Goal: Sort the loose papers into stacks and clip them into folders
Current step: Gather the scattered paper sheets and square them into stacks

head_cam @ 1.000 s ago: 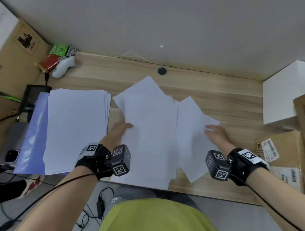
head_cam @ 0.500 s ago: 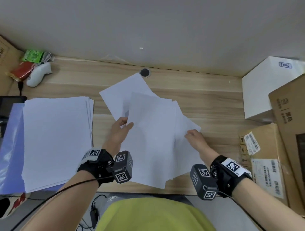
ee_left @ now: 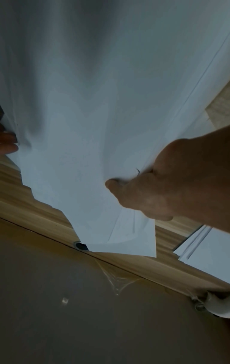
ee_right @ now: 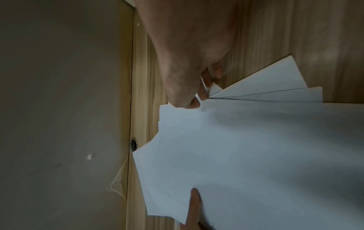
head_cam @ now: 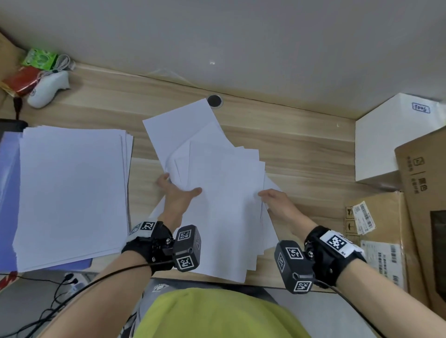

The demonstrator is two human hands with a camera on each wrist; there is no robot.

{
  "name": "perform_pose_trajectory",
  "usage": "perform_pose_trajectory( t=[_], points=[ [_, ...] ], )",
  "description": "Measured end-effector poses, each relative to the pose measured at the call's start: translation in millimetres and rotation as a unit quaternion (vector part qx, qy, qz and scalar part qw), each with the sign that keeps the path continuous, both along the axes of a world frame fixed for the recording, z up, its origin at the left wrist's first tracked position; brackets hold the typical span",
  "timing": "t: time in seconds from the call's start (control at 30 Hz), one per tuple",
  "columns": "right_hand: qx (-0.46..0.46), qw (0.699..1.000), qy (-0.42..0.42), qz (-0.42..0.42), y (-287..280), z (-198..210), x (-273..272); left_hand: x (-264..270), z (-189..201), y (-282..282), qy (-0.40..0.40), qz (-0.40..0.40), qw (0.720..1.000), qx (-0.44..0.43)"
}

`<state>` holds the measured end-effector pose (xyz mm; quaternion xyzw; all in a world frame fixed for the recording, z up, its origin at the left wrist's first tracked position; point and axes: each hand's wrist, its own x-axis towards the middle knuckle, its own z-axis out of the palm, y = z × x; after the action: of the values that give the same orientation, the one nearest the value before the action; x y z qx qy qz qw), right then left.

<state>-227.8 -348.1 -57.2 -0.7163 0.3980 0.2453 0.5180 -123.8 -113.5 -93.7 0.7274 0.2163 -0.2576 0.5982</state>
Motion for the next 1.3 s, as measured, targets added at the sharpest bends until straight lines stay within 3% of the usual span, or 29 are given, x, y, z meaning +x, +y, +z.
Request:
perform_pose_trajectory(
  t=[0.13,0.27,0.43,0.53,0.63,0.73,0.83,1.03,1.13,1.3],
  points=[
    [-0.029,0.999,-0.022,-0.036,-2,-6,-1,1,12,5,-0.024,-0.011,1.000,-0.014],
    [0.022,0.995,-0.058,-0.074,-1,-2,6,15,30,22,-0.071,-0.119,0.988,-0.066],
    [0.043,0.996,-0.072,-0.024,7,2,10,31,34,33,-0.072,-0.024,0.993,-0.090],
    [0.080,0.994,-0.071,-0.021,13,5,10,37,26,36,-0.047,-0.022,0.996,-0.071],
    [0.104,0.993,-0.050,-0.037,18,1,10,37,14,43,0.004,-0.078,0.992,-0.094],
    [0.107,0.992,-0.023,-0.062,24,0,9,33,-3,52,0.054,-0.147,0.987,-0.027],
    [0.071,0.996,0.005,-0.051,27,-4,7,33,-21,60,0.065,-0.162,0.984,0.021],
    [0.062,0.997,-0.030,-0.037,30,-4,9,34,36,51,-0.017,-0.254,0.967,-0.024],
    [0.085,0.992,-0.060,-0.068,36,1,16,43,46,55,-0.030,-0.229,0.971,-0.061],
    [0.126,0.988,-0.066,-0.058,52,12,24,54,48,65,0.016,-0.144,0.986,-0.079]
  ],
)
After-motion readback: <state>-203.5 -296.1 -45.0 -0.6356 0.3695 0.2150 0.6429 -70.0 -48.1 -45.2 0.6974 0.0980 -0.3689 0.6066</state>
